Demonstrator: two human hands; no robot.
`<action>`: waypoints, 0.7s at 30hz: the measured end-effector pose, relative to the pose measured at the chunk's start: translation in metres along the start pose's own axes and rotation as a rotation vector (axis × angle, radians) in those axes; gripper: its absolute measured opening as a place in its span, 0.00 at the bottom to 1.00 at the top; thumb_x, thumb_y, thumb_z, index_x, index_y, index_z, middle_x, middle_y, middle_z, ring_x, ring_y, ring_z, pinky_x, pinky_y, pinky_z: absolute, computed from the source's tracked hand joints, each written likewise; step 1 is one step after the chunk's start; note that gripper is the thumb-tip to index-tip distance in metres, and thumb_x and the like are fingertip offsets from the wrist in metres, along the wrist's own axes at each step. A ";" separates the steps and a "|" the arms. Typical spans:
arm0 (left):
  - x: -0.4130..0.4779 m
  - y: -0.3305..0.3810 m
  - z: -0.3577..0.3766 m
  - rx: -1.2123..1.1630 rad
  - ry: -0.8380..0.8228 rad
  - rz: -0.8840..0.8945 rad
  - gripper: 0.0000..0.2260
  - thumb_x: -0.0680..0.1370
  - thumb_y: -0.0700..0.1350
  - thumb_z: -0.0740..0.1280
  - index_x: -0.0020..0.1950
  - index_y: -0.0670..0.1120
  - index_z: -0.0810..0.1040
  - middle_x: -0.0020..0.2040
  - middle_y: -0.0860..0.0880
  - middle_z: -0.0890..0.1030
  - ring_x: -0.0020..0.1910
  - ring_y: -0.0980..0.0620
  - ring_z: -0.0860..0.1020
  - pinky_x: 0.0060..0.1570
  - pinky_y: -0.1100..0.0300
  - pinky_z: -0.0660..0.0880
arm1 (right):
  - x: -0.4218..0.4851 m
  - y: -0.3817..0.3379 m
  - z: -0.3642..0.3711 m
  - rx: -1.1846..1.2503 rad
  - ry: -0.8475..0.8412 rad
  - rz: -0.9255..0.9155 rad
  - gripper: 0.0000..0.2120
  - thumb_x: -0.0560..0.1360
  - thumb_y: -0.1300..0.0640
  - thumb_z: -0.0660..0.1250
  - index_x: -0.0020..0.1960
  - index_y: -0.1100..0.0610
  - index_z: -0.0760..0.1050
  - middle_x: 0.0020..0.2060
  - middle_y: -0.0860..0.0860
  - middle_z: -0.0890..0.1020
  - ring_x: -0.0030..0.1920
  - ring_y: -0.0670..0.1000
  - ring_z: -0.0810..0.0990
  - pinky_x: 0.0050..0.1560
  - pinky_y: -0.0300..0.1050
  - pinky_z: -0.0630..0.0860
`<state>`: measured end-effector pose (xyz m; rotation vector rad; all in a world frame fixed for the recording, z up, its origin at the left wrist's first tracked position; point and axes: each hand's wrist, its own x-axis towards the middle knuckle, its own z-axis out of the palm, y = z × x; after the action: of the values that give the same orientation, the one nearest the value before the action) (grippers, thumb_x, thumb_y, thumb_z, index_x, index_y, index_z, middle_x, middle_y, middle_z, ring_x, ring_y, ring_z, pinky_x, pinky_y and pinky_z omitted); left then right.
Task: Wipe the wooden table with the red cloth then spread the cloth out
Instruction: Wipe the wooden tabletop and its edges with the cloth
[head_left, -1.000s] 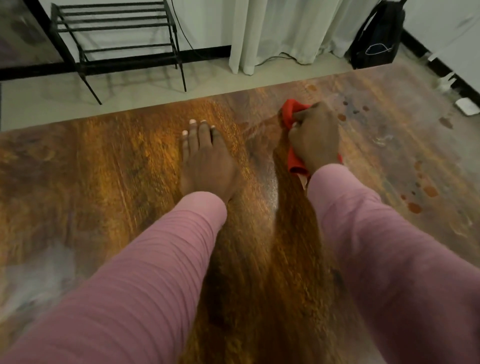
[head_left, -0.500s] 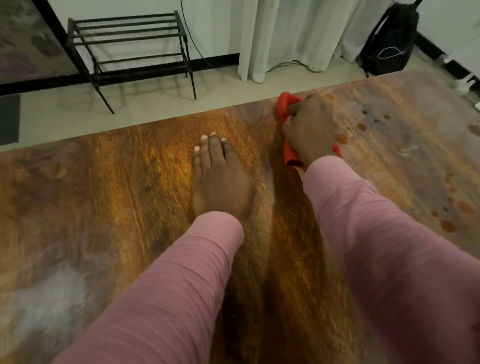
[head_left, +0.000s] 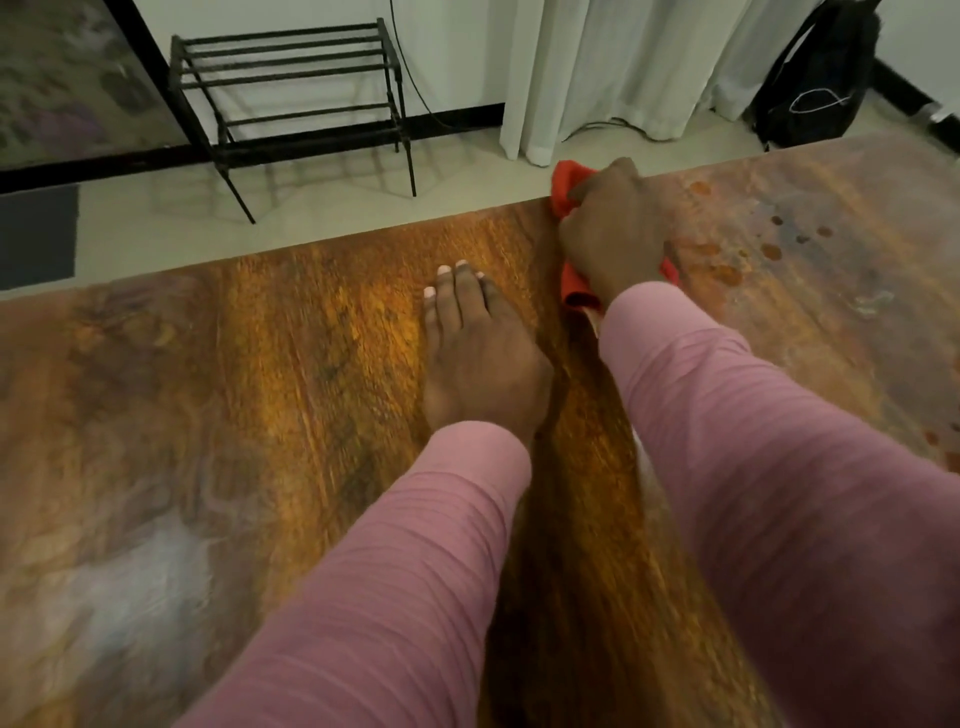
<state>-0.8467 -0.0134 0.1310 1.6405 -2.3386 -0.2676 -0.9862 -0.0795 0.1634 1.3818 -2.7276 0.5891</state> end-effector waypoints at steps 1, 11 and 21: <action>0.001 -0.001 0.000 0.001 -0.004 0.002 0.25 0.80 0.45 0.50 0.76 0.37 0.54 0.77 0.39 0.53 0.77 0.41 0.49 0.74 0.49 0.43 | -0.005 -0.010 0.003 0.031 -0.063 -0.116 0.16 0.74 0.57 0.63 0.61 0.55 0.77 0.60 0.55 0.74 0.60 0.57 0.72 0.59 0.50 0.70; -0.004 -0.005 -0.010 -0.049 0.003 0.011 0.31 0.76 0.50 0.40 0.76 0.37 0.54 0.78 0.40 0.54 0.77 0.41 0.49 0.74 0.49 0.43 | 0.013 0.005 -0.012 -0.106 -0.069 -0.140 0.15 0.77 0.57 0.60 0.60 0.61 0.76 0.57 0.59 0.74 0.58 0.61 0.72 0.58 0.57 0.73; 0.000 -0.003 -0.007 0.005 -0.026 -0.002 0.25 0.79 0.44 0.51 0.76 0.37 0.56 0.77 0.39 0.56 0.76 0.41 0.51 0.75 0.49 0.45 | -0.024 -0.020 -0.002 0.074 -0.250 -0.558 0.16 0.78 0.57 0.61 0.64 0.50 0.76 0.63 0.52 0.73 0.62 0.54 0.68 0.64 0.48 0.65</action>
<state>-0.8411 -0.0142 0.1370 1.6514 -2.3586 -0.2854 -0.9565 -0.0713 0.1673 2.2432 -2.3108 0.5015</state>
